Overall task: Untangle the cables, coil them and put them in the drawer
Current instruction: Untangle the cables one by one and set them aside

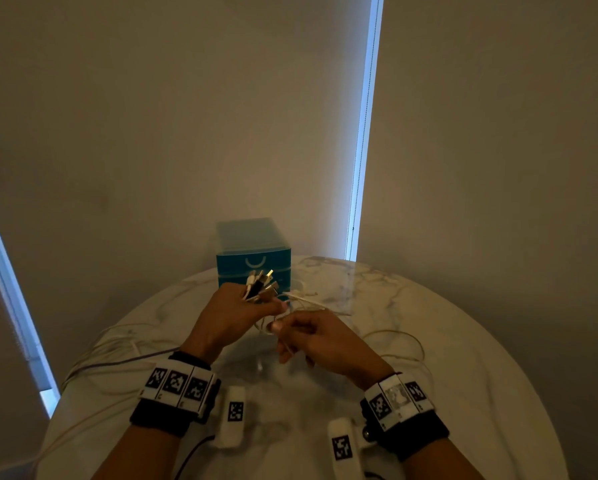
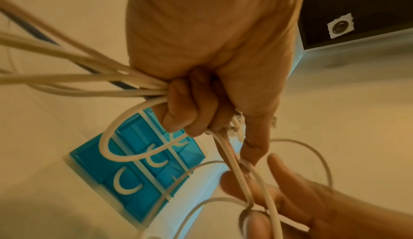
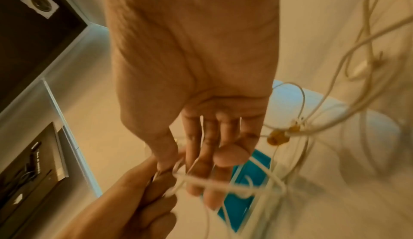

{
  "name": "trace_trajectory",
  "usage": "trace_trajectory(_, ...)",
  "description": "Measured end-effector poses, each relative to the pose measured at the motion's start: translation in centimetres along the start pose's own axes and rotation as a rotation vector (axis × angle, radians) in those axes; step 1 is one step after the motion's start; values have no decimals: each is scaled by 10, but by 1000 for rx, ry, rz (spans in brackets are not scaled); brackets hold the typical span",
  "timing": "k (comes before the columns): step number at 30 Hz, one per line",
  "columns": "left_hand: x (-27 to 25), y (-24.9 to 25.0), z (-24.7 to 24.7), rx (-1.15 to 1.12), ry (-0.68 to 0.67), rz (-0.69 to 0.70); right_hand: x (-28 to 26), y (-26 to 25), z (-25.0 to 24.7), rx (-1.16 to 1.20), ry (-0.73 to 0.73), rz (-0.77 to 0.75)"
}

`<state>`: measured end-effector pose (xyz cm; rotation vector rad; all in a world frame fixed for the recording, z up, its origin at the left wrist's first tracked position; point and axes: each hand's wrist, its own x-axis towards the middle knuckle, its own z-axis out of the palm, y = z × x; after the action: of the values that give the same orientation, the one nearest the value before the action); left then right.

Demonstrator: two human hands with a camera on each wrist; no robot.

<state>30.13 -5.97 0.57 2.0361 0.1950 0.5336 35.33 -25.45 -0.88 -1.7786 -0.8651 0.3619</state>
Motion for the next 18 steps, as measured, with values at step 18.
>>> trace_trajectory(18,-2,1,-1,230,-99,-81,6,10,-18,99,455,-247)
